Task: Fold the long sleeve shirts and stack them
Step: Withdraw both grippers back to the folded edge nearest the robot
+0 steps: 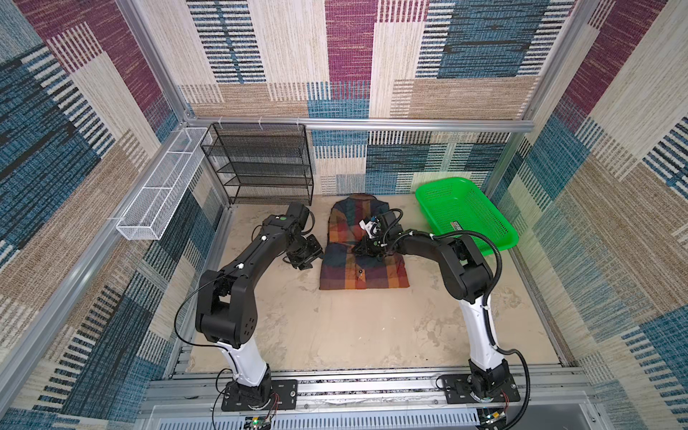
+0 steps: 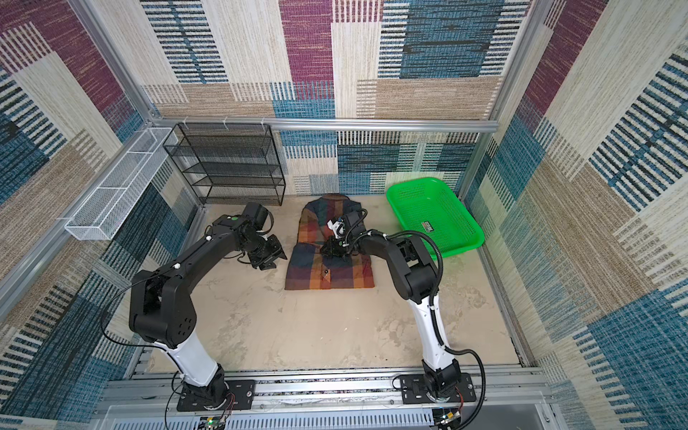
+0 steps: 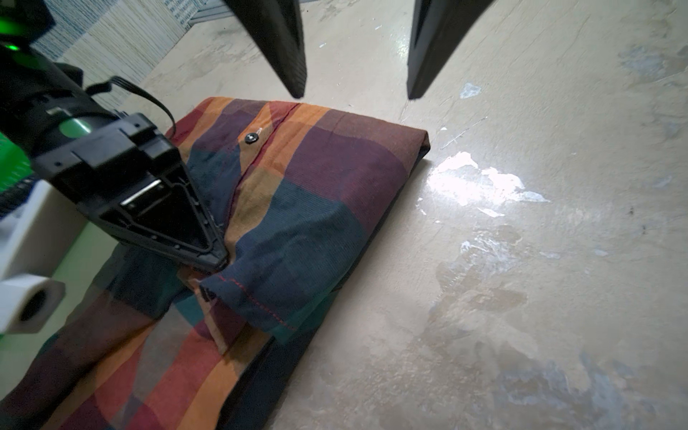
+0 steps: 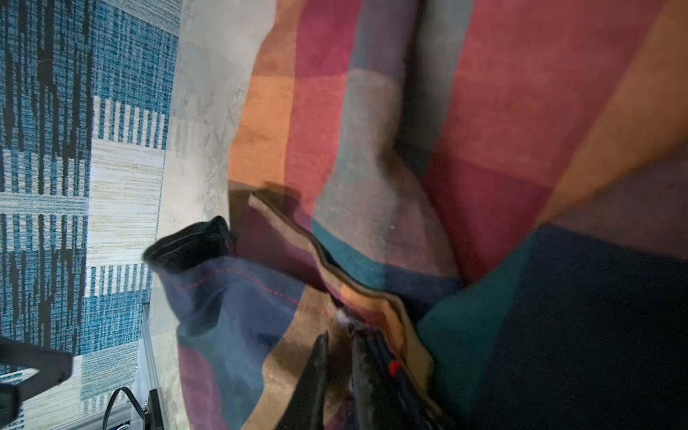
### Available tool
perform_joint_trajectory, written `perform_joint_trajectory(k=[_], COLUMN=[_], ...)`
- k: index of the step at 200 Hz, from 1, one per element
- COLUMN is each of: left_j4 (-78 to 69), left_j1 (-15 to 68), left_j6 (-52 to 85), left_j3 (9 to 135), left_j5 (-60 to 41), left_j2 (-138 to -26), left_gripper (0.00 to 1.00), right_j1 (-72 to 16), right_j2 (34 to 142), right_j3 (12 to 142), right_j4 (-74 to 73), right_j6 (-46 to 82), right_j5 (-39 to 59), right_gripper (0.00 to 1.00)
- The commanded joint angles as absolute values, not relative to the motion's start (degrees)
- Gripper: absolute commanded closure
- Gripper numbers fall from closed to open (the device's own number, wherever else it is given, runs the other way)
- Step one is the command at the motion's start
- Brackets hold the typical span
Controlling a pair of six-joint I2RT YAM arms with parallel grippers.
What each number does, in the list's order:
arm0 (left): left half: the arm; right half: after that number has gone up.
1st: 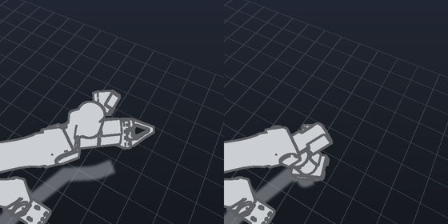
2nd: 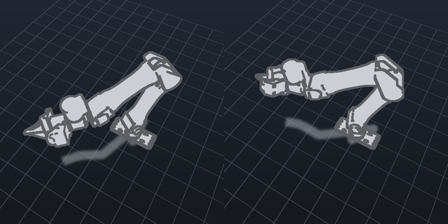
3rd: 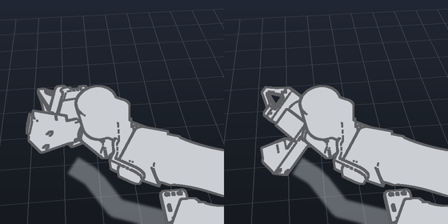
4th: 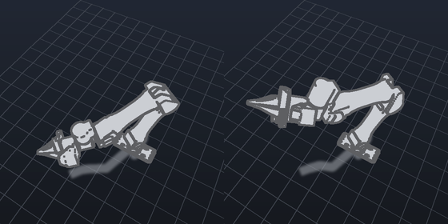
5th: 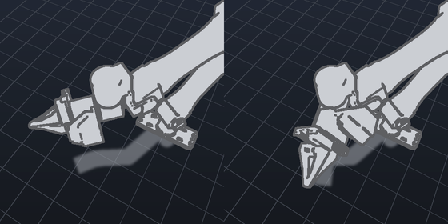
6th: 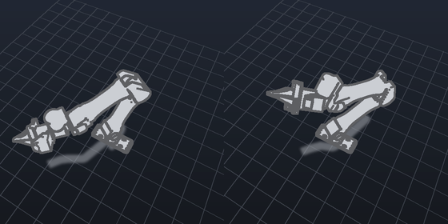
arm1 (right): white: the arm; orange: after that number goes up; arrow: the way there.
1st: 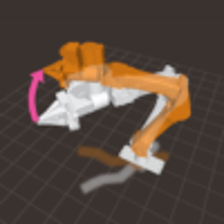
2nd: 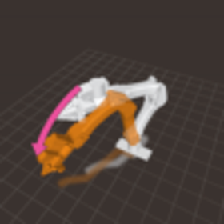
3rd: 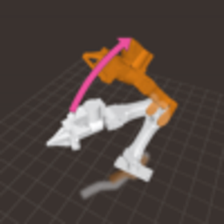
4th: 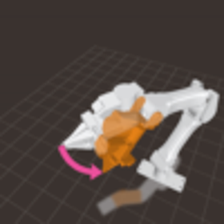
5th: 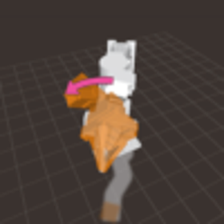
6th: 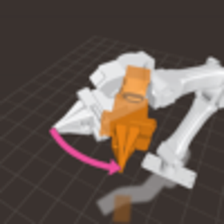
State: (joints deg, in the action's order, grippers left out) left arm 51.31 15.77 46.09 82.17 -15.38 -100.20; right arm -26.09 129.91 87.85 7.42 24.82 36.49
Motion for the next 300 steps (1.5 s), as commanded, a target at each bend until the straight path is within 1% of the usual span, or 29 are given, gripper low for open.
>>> perform_joint_trajectory(k=[1,22,46,62,82,95,106,125,130,158,178,188,207,243,253,269,289,300], left_j4=[50.0,49.0,47.8,46.1,46.0,45.9,45.7,45.2,45.1,42.0,39.0,38.8,38.6,36.5,34.6,31.8,29.1,25.7], left_j1=[16.0,16.8,17.6,18.5,19.5,19.5,19.9,21.1,21.4,24.7,28.7,30.0,31.9,33.0,33.3,34.2,34.8,34.9], left_j6=[45.3,45.8,46.6,47.6,47.3,46.8,46.2,46.2,46.4,49.5,52.5,53.0,53.3,53.9,54.4,55.6,55.5,55.3], left_j3=[80.0,76.4,71.2,67.2,63.9,61.4,59.2,54.4,53.3,46.9,43.5,42.9,41.7,36.8,35.0,32.7,30.8,29.2], left_j5=[-15.2,-15.3,-15.3,-15.6,-15.5,-15.4,-14.9,-14.8,-14.6,-14.4,-14.0,-13.7,-13.2,-15.0,-16.4,-17.4,-17.8,-18.1], left_j2=[-98.2,-95.7,-91.5,-88.4,-85.2,-82.8,-80.6,-76.7,-75.6,-69.7,-67.4,-67.4,-67.9,-68.6,-68.1,-67.1,-65.8,-64.5], left_gripper=[0.52,0.52,0.51,0.51,0.51,0.5,0.5,0.5,0.5,0.49,0.48,0.48,0.48,0.47,0.46,0.45,0.42,0.41], right_j1=[-27.2,-29.6,-34.8,-37.7,-38.8,-38.8,-38.8,-38.8,-38.7,-38.7,-38.6,-38.1,-36.9,-34.2,-34.2,-33.9,-33.8,-33.7], right_j2=[128.7,123.7,116.8,112.3,104.8,99.0,94.3,87.4,85.7,79.2,76.1,74.6,70.7,63.0,61.4,61.1,62.3,62.2], right_j3=[84.0,76.0,64.5,59.1,54.9,55.2,56.5,57.4,56.9,54.3,51.5,49.3,43.8,36.1,35.1,33.5,32.6,33.3], right_j4=[7.0,3.8,-0.8,-3.8,-3.7,-0.1,3.8,10.3,11.3,17.7,24.2,26.7,28.6,32.0,31.5,32.3,32.8,34.0], right_j6=[25.6,28.2,32.1,35.8,37.3,36.1,34.5,32.4,32.4,32.1,31.6,31.4,32.1,35.0,36.4,37.7,39.4,40.5], right_j5=[34.9,34.0,32.5,32.9,31.5,28.4,25.9,21.4,20.3,16.2,8.3,6.0,6.1,6.3,7.4,6.1,4.6,0.5], right_gripper=[0.84,0.83,0.82,0.8,0.66,0.48,0.37,0.24,0.22,0.2,0.19,0.19,0.19,0.18,0.15,0.11,0.1,0.1])
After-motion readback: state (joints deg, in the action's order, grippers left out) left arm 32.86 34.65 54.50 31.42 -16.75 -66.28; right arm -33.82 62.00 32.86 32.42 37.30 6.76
